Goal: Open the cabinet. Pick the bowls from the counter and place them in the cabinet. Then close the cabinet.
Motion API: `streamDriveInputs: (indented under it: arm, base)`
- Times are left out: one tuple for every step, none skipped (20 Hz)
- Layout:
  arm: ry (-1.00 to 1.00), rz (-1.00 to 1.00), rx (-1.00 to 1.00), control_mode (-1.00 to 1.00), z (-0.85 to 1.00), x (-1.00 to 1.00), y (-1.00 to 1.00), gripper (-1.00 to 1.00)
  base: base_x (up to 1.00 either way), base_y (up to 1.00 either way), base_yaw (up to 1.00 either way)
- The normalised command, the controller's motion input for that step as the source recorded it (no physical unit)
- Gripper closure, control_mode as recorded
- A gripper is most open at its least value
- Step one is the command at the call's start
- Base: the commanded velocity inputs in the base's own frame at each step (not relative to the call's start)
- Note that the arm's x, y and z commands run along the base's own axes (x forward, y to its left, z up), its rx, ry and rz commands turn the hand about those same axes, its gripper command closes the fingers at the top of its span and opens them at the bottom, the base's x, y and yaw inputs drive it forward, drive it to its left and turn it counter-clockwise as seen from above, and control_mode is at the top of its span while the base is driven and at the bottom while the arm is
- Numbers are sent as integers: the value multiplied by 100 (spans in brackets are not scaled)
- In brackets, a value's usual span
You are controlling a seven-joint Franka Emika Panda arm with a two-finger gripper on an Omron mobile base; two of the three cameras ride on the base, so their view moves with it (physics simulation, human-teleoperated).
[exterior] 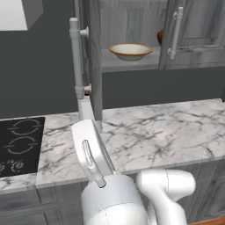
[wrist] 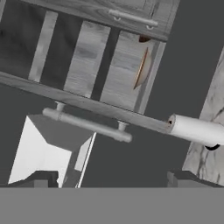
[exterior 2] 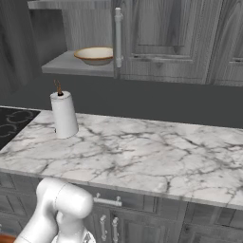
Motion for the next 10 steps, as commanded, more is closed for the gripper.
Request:
streamDriveInputs:
  arm:
    - [-3,-8,-3,-100,-21,-10,100,-100]
    - [-3,-9,0,-100,-25,-12,92,-100]
    - [-1,-10,0,-100,-19,-6,94,-100]
    - [0,-9,0,-100,-16,-6,95,-100]
    - [-1,-10,0,-100,-11,-2,94,-100]
    - [-1,-11,0,-100,-7,-1,94,-100]
    - [-5,-12,0,-100,-1,0,88,-100]
    - [-9,-13,0,-100,0,0,83,-100]
    - [-5,-15,0,-100,0,5,68,-100]
    - [-5,-16,0,-100,0,6,55,-100]
  base:
    - [0,0,0]
    - [0,0,0]
    - [0,0,0]
    - [0,0,0]
    - [0,0,0]
    - [0,0,0]
    - [0,0,0]
    - [0,0,0]
    - [0,0,0]
    - [0,0,0]
